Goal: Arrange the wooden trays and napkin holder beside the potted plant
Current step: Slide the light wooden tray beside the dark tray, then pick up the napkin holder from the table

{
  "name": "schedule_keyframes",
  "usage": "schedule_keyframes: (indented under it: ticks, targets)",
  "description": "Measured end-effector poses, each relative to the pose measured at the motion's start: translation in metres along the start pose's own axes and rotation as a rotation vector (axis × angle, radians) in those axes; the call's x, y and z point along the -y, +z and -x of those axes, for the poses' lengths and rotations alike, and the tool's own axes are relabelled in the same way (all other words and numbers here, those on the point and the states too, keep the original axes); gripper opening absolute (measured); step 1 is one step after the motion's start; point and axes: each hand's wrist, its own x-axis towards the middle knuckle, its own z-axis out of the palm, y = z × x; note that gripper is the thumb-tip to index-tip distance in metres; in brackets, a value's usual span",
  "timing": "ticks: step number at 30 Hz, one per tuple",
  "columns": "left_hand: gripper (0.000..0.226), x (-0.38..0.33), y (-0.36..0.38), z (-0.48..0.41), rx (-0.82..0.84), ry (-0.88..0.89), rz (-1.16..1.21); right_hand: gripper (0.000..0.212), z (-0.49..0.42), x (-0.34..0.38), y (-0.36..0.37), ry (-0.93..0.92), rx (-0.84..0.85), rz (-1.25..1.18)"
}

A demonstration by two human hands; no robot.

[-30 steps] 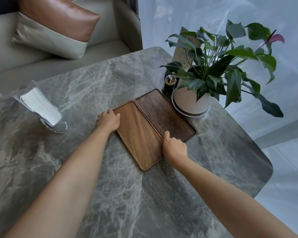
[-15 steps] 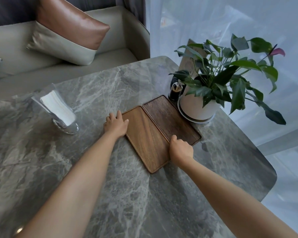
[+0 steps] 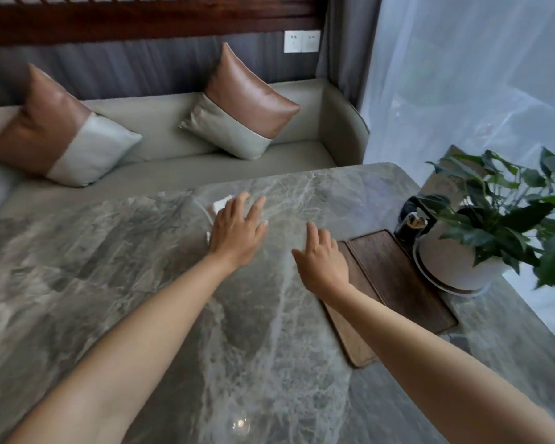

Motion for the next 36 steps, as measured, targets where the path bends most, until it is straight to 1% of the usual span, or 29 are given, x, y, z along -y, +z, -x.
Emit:
schedule_keyframes:
  ticks: [2, 5, 9, 13, 15, 20, 23, 29, 36]
  targets:
    - [0.052, 0.026, -0.009, -0.004, -0.025, -0.09, -0.007, 0.067, -0.007, 0.022, 0.007, -0.071, 0.014, -0.026]
    - [0.053, 0.061, -0.01, -0.01, 0.026, -0.226, 0.004, 0.073, -0.018, 0.048, 0.019, -0.113, 0.063, -0.066]
    - [0.055, 0.098, 0.004, -0.017, 0.114, -0.376, 0.075, 0.08, -0.031, 0.073, 0.038, -0.117, 0.134, -0.086]
    - [0.056, 0.116, 0.019, -0.028, 0.192, -0.483, 0.194, 0.084, -0.039, 0.085, 0.055, -0.084, 0.19, -0.129]
    - [0.056, 0.121, 0.025, -0.033, 0.212, -0.505, 0.258, 0.085, -0.043, 0.089, 0.06, -0.081, 0.199, -0.149]
    - [0.053, 0.121, 0.036, -0.044, 0.208, -0.46, 0.417, 0.081, -0.047, 0.095, 0.066, -0.074, 0.145, -0.2]
    - [0.052, 0.114, 0.039, -0.048, 0.199, -0.5, 0.472, 0.078, -0.047, 0.095, 0.068, -0.058, 0.126, -0.242]
    - [0.055, 0.1, 0.035, -0.047, 0.221, -0.584, 0.515, 0.078, -0.039, 0.089, 0.065, -0.048, 0.102, -0.264]
    - [0.062, 0.065, 0.018, -0.022, 0.309, -0.616, 0.541, 0.078, -0.004, 0.061, 0.044, -0.053, 0.118, -0.242]
